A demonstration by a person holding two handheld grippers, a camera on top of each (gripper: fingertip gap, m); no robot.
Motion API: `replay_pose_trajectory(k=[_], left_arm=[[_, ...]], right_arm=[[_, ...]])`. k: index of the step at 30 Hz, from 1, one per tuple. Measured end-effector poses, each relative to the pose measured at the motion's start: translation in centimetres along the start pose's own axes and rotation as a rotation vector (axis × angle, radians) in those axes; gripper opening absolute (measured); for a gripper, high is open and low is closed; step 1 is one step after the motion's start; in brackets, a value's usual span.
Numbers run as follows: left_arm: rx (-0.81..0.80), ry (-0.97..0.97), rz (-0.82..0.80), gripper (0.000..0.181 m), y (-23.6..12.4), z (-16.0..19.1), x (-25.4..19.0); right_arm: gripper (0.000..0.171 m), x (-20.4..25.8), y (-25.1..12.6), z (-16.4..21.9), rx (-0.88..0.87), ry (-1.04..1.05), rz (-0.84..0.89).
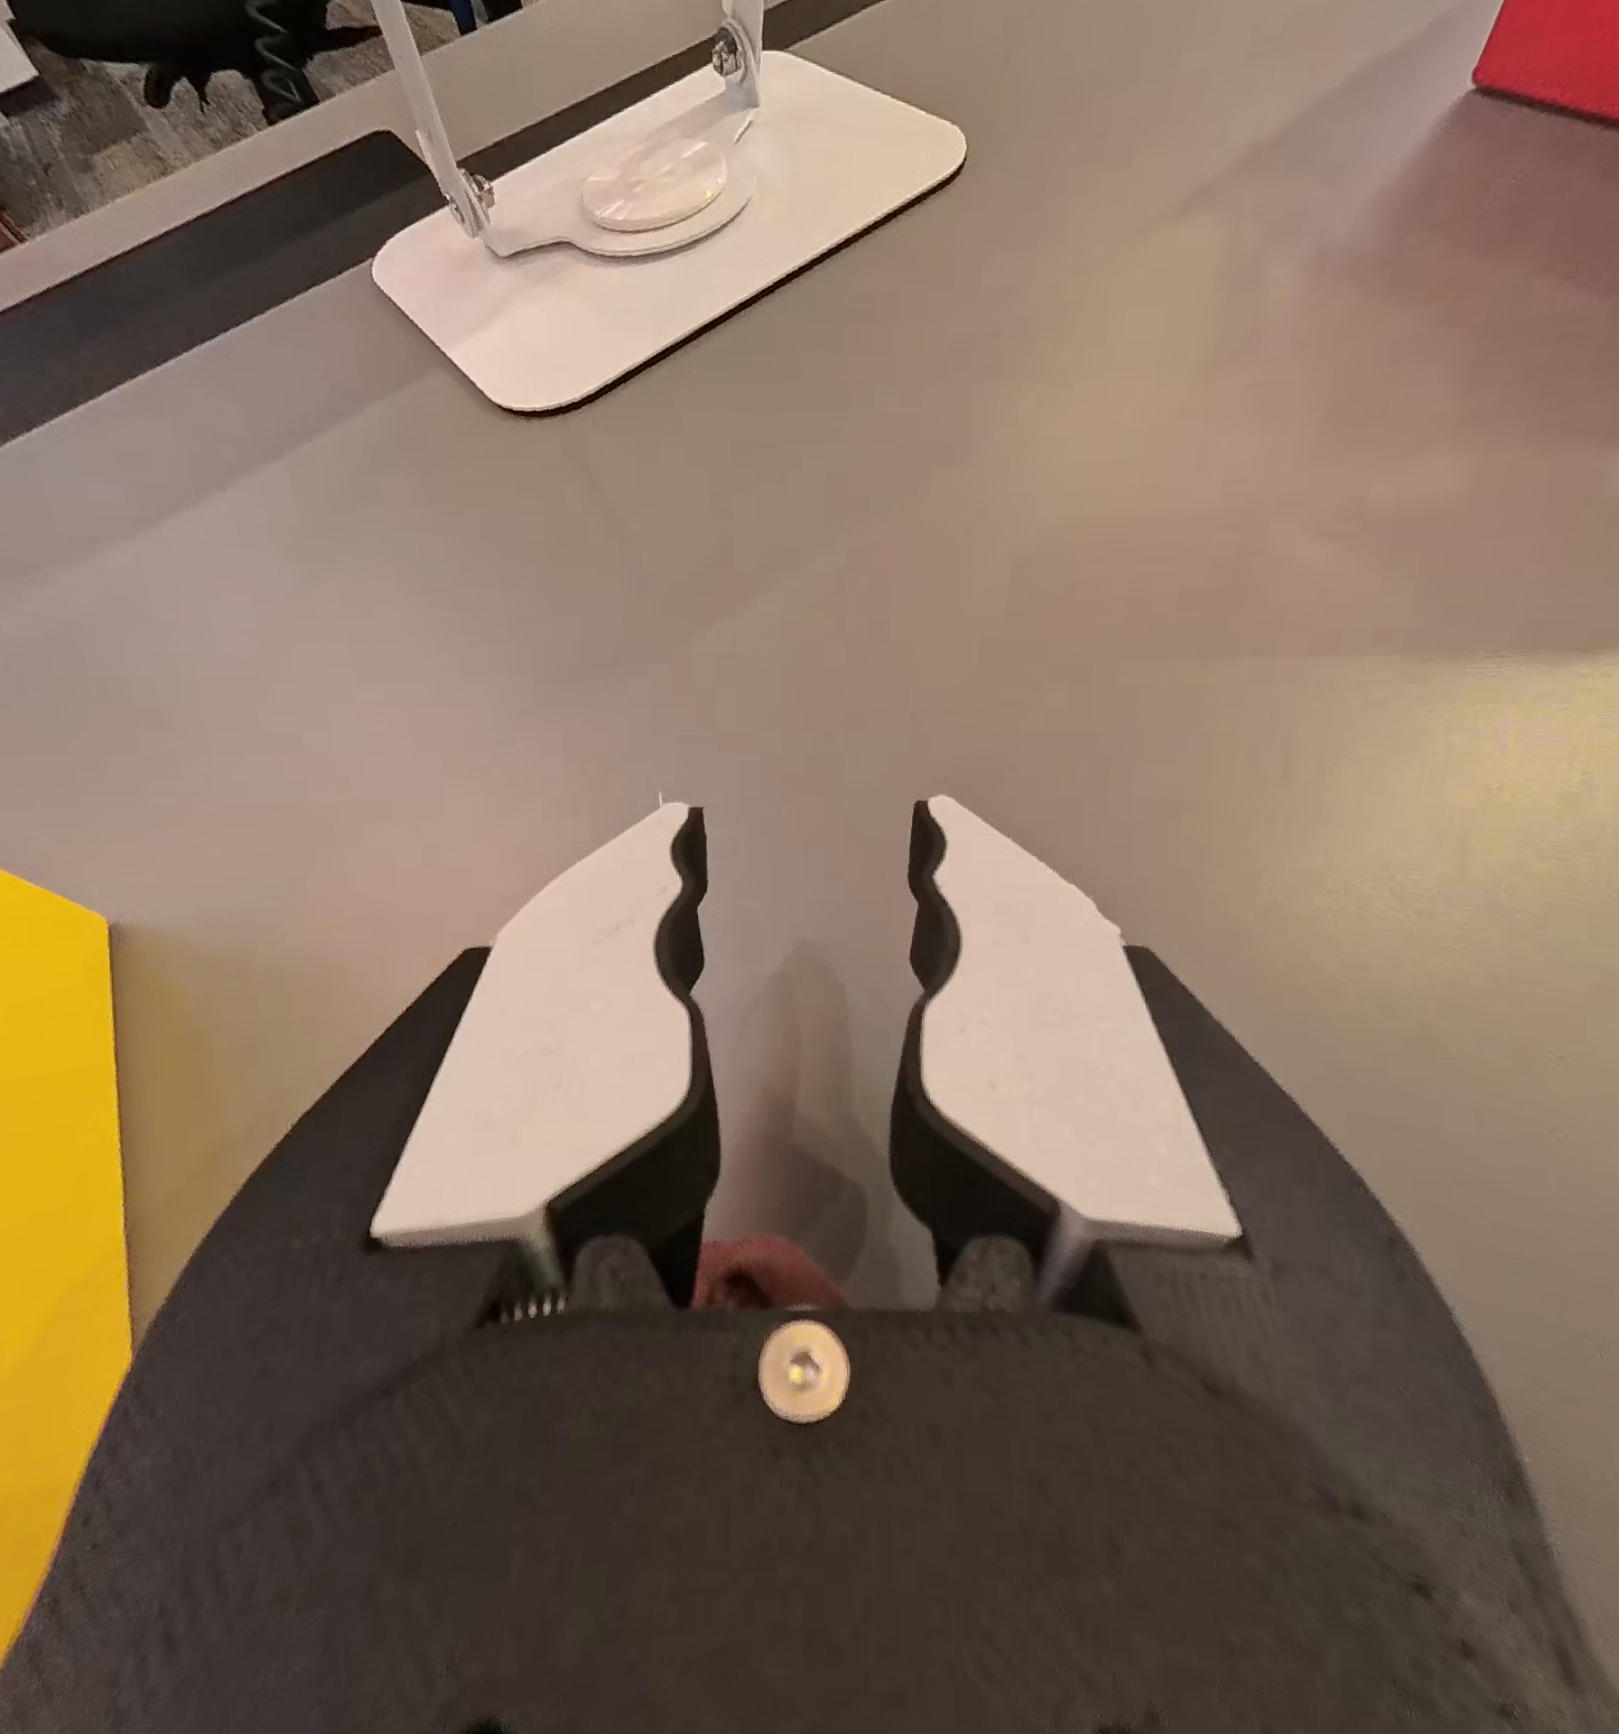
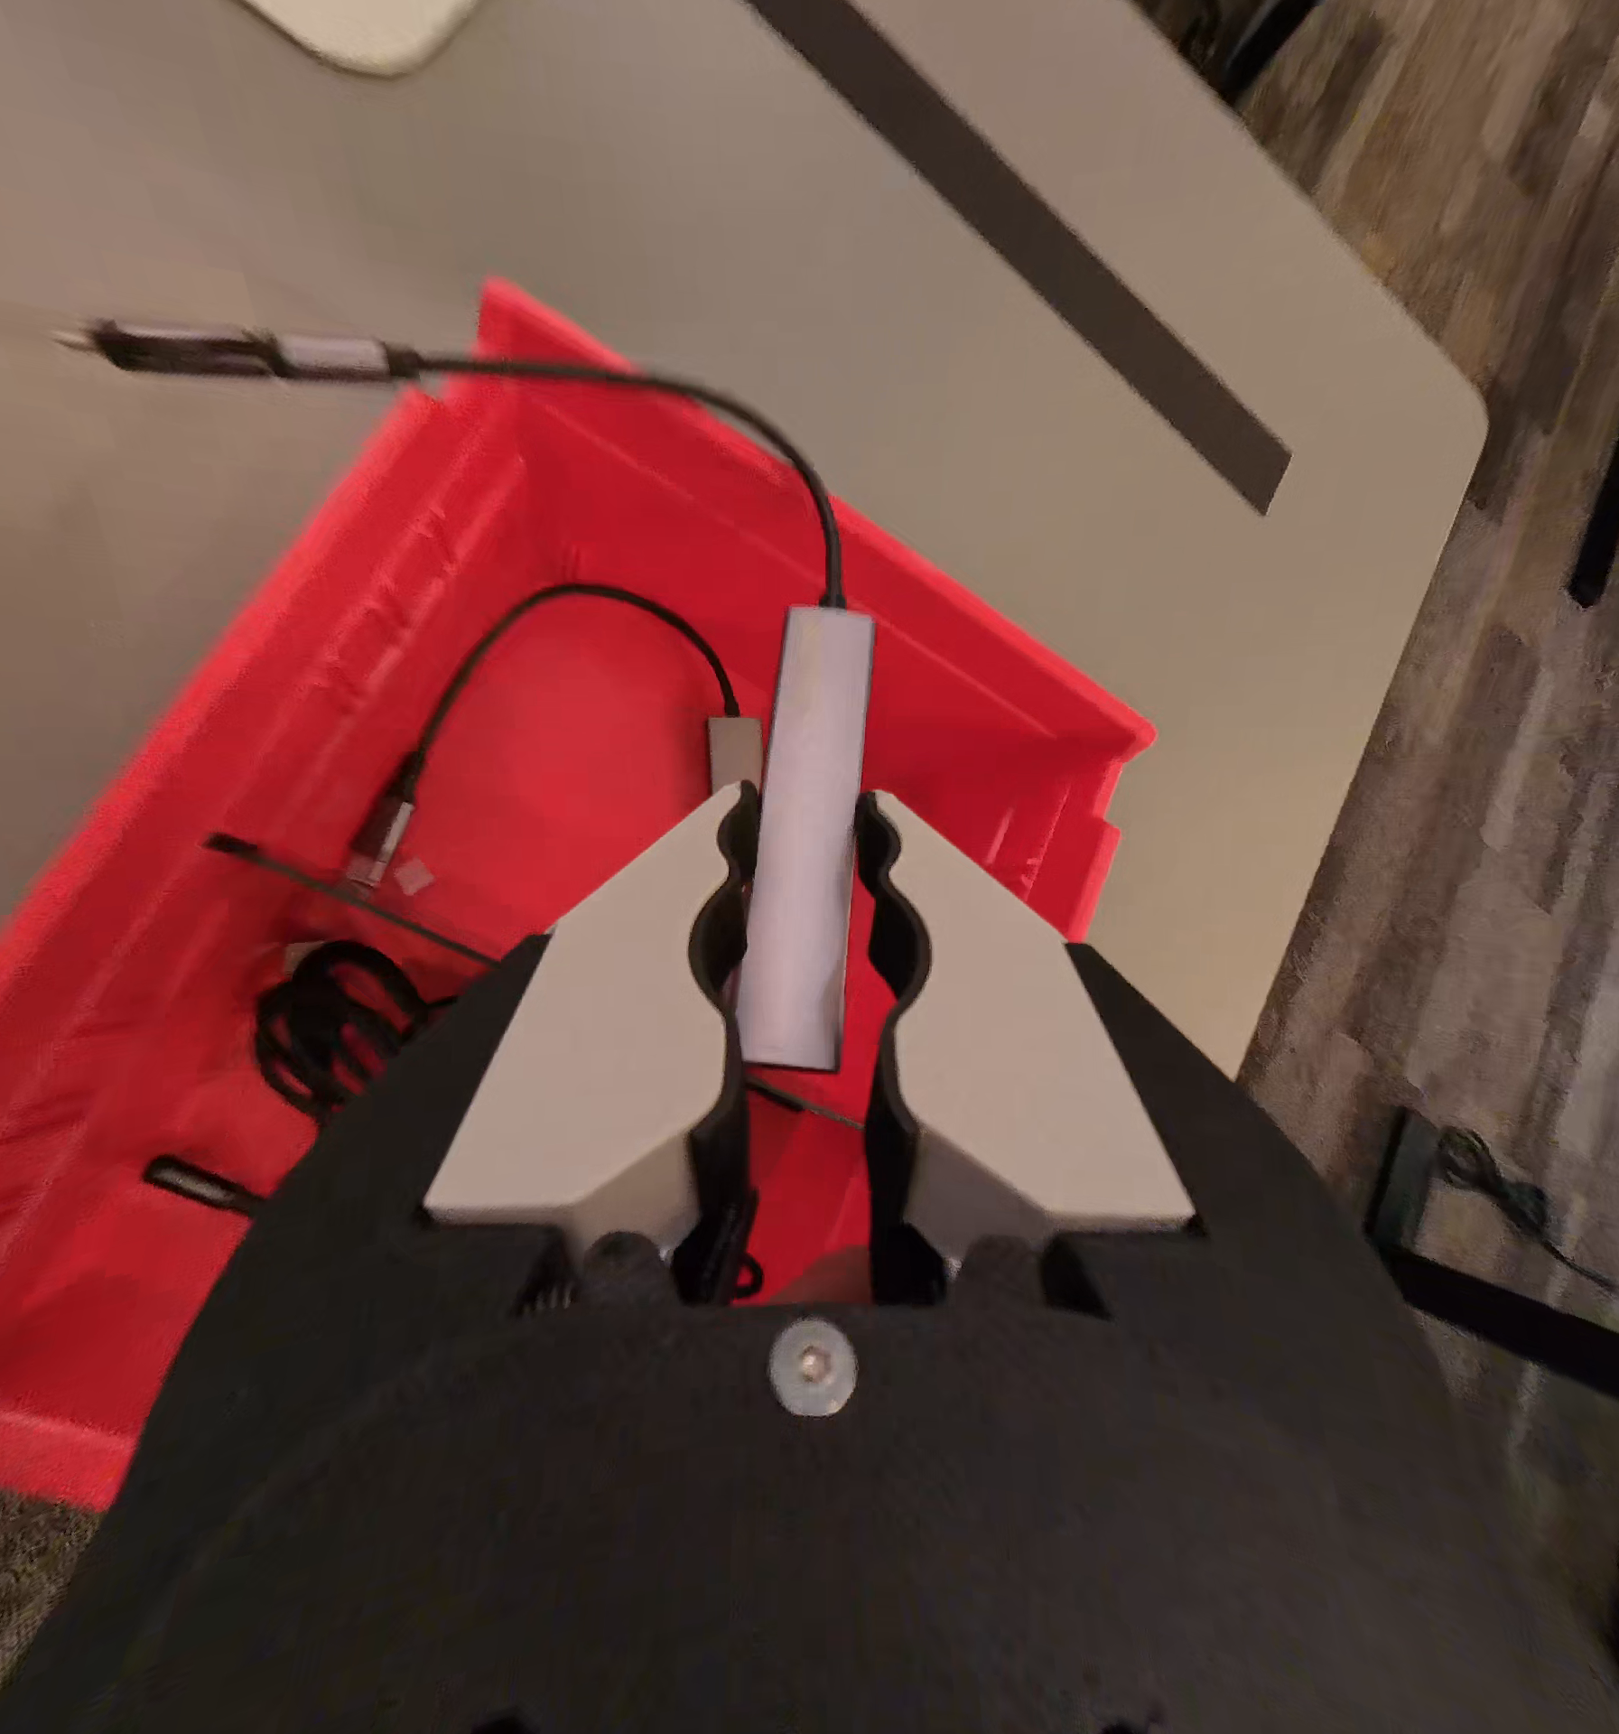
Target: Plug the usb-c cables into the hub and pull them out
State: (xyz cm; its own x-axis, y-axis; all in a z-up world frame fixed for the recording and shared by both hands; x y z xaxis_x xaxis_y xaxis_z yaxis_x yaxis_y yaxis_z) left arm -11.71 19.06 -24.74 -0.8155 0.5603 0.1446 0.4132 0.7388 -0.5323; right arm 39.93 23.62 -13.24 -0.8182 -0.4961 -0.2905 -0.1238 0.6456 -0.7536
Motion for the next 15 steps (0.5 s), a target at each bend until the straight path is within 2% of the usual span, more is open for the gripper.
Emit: replay_pose_trajectory(k=[9, 13, 15], left_arm=[[0.024, 0.025, 0.002, 0.041, 0.3, 0.1, -0.3], [0.031, 0.026, 0.004, 0.041, 0.4, 0.1, -0.3], [0.033, 0.028, 0.006, 0.041, 0.4, 0.1, -0.3]], right_arm=[[0.019, 0.4, 8.0, 3.8, 0.388, -0.112, 0.009], [0.022, 0.3, 9.0, 4.7, 0.585, -0.138, -0.008], [0.028, -0.1, 8.5, 4.1, 0.601, -0.175, 0.034]])
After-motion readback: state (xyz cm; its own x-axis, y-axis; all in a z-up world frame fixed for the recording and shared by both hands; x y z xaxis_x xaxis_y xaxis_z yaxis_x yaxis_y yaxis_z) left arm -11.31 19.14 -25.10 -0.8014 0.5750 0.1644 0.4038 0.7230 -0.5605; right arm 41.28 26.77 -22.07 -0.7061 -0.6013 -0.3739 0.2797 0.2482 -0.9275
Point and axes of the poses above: each gripper's, where its closed fingertips meet, y out along the fingers, z out of its underside, x = y × z across the jaws, the point moved 7 cm from there along -y, back along the fingers, and after that the axes turned 2 degrees about -z, right-handed, at the moved point
